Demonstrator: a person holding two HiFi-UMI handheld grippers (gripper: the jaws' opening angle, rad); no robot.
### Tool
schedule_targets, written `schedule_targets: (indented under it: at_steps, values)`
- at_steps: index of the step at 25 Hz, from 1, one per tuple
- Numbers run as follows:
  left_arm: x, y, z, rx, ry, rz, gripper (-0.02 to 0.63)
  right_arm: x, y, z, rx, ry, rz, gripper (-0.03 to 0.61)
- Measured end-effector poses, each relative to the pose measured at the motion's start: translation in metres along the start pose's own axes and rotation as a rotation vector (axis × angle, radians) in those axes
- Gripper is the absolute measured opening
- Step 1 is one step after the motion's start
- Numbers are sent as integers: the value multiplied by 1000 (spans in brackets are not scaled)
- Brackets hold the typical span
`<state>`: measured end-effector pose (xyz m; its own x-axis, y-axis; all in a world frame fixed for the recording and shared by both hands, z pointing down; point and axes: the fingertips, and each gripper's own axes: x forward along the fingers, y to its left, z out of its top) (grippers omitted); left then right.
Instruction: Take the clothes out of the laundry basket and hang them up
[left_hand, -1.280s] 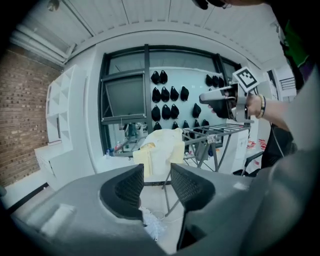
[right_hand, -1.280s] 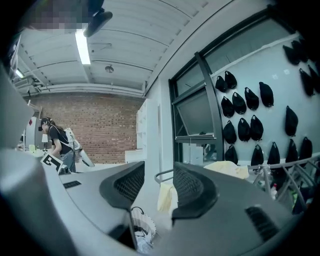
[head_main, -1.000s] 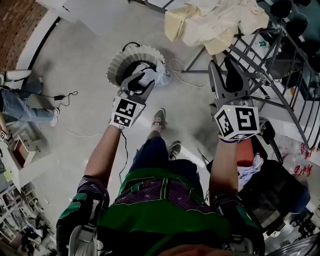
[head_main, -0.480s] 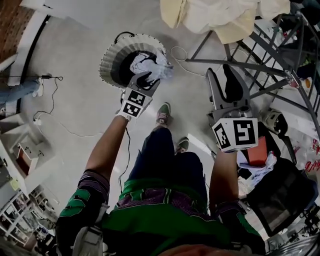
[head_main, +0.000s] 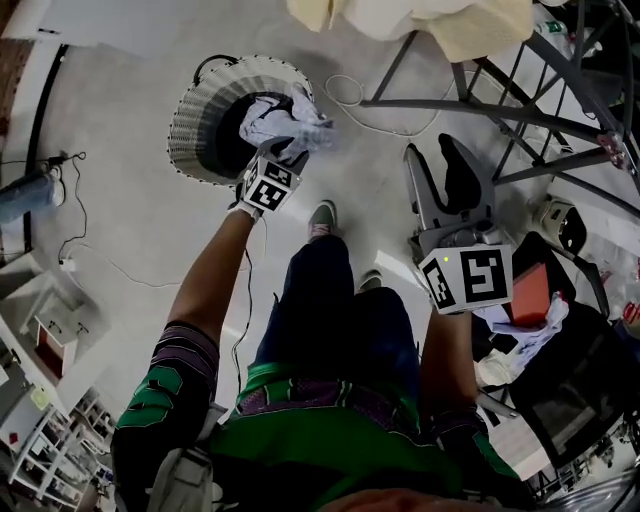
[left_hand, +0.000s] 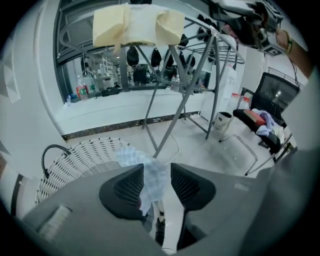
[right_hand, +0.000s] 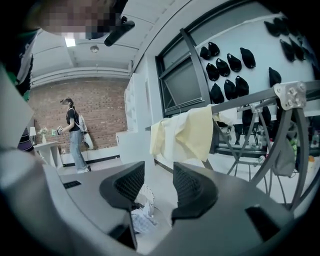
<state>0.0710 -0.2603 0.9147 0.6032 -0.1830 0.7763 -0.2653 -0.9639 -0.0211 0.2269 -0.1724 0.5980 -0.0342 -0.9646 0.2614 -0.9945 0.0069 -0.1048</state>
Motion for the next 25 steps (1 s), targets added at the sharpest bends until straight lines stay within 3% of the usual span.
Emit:
schedule_targets:
  at_steps: [6,12,17,25]
  values:
    - [52,11,-29,8,115,-13,175,19,-10,-27,0,16,-9,166]
    - [79,17,-31,3,188,-33,156,26,-16,-43,4,49,-24,166]
    - [74,19,-29,-15,183,-31,55,28,-23,-40,15,65,-38,166]
    - [29,22,-8,-11,168,-11,41,17,-19,-1,21,58,-30,166]
